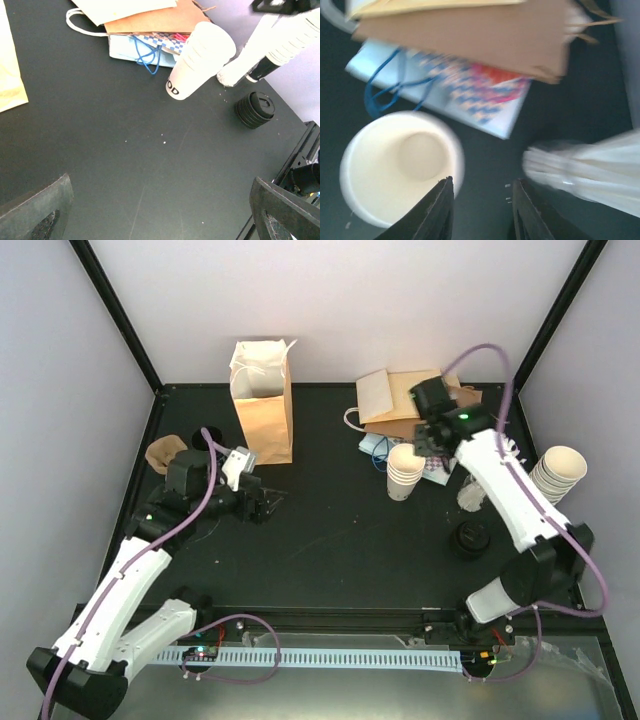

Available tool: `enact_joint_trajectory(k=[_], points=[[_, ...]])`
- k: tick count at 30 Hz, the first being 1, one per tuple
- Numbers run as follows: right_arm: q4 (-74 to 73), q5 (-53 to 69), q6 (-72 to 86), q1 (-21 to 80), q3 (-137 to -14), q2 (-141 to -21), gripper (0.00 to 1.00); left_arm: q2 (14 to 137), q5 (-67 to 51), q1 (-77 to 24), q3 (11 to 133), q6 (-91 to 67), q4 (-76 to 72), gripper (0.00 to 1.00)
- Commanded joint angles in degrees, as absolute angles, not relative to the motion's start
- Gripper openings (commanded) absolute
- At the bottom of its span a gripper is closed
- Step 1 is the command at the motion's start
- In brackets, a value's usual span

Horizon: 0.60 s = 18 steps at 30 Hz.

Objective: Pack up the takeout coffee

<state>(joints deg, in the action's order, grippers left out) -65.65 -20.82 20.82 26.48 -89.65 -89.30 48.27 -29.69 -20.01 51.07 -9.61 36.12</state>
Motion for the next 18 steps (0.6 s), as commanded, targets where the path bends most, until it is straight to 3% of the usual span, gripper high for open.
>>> enact_joint_trajectory(k=[1,6,12,18], points=[[-69.51,-28.02,31.24,16.08,-92.07,-80.49,0.37,46.9,-30.16,-20.39,48.43,-9.24,33.76,0.99],[-70.67,-27.37,37.08,-0.22,-92.03,-74.54,0.43,46.92,-32.37,-20.39,46.11,-10.26,32.13,0.99],[-78.25,-24.06,40.93,-14.5,-97.87,-81.55,0.37,48.16,-35.58,-20.39,45.93,-11.86,32.35,0.99],[-77.84,-23.65,42.01,-18.0,-98.59,-84.95,0.36,47.83,-36.36,-20.39,46.05,-12.75,32.85,0.99]])
